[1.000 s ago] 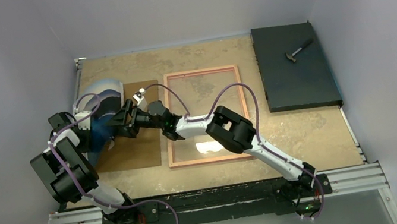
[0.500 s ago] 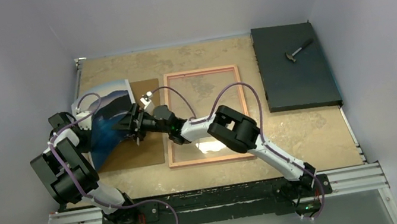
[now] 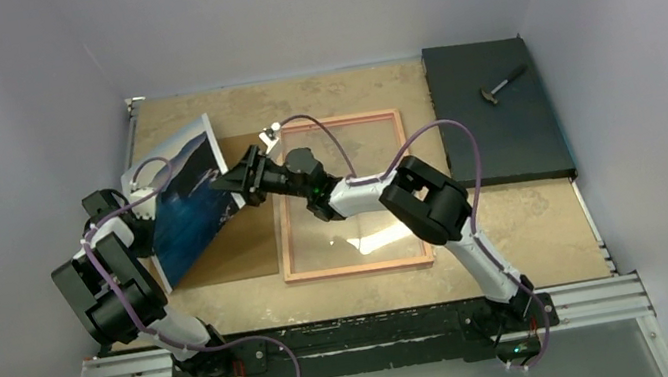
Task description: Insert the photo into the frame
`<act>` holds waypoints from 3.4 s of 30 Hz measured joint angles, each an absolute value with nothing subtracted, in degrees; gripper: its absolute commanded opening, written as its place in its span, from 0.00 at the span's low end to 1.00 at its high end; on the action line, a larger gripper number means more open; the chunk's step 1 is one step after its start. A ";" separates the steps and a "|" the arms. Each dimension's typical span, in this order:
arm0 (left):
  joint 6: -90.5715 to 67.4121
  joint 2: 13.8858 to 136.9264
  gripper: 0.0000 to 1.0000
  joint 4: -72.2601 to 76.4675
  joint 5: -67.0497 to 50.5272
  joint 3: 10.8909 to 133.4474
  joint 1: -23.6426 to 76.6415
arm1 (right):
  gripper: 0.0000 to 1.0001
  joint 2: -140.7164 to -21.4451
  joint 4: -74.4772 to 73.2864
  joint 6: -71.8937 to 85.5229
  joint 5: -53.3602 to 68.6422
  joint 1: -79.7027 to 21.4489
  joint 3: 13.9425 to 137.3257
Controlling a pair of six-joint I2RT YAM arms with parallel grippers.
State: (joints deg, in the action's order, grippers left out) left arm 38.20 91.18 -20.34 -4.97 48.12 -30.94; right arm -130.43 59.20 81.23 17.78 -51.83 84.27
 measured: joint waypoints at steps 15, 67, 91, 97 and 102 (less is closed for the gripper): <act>38.68 90.94 0.12 -23.20 -5.93 48.88 -30.94 | 0.00 -130.19 40.66 72.05 22.04 -51.44 85.36; 33.45 85.47 0.46 -53.23 -25.58 67.11 -31.75 | 0.00 -124.57 -63.26 20.08 -38.72 -76.25 113.27; 19.97 86.94 0.71 -50.98 -38.59 63.66 -15.38 | 0.09 -129.23 -54.85 31.53 -19.49 -75.48 114.21; 16.05 92.25 0.67 -48.07 -39.00 62.63 -12.34 | 0.13 -129.01 -50.28 32.71 -17.10 -73.32 112.03; 12.36 95.20 0.63 -45.32 -39.00 62.02 -9.82 | 0.23 -128.11 -46.85 33.87 -15.68 -72.14 110.30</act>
State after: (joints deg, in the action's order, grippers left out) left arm 12.36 95.20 -45.32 -39.00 62.02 -9.82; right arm -128.11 -46.85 33.87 -15.68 -72.14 110.30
